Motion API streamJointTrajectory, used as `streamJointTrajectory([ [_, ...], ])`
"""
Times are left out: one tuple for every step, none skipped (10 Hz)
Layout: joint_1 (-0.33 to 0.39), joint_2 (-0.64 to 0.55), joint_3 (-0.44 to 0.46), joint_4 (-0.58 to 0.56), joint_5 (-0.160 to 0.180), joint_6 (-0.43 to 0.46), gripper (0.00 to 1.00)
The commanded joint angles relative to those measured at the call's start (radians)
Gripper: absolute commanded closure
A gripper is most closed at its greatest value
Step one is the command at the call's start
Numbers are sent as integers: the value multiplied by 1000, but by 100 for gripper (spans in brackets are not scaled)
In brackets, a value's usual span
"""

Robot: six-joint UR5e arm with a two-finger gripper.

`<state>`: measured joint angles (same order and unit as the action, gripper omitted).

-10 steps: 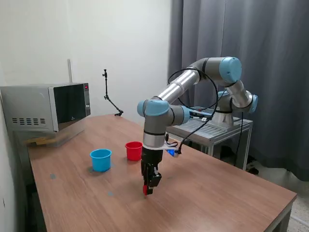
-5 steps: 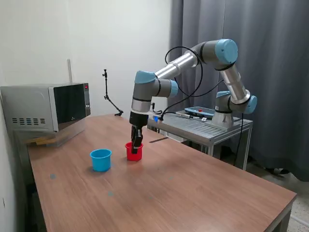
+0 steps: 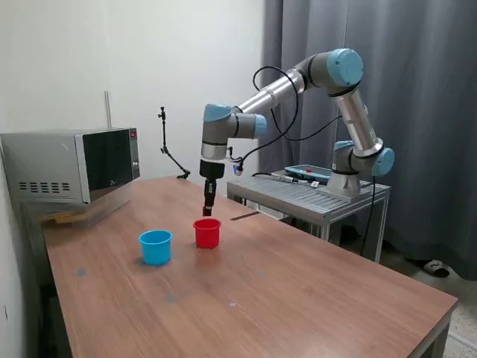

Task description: Place red objects in the red bin, and blue objects in the blue bin.

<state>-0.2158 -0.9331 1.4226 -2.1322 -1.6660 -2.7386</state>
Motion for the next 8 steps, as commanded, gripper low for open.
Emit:
streamJointTrajectory([
  [-25,-26,45,0,0,2,100],
  [-28,-35,64,0,0,2,100],
  [-28,-42,74,-2,2,3,100],
  [-28,-47,87,0,0,4,100],
  [-39,-53,102,0,0,4,100],
  [-42,-55,108,0,0,4,100],
  [-42,-55,116,-2,0,5,100],
  [-47,-55,124,-2,3,5,100],
])
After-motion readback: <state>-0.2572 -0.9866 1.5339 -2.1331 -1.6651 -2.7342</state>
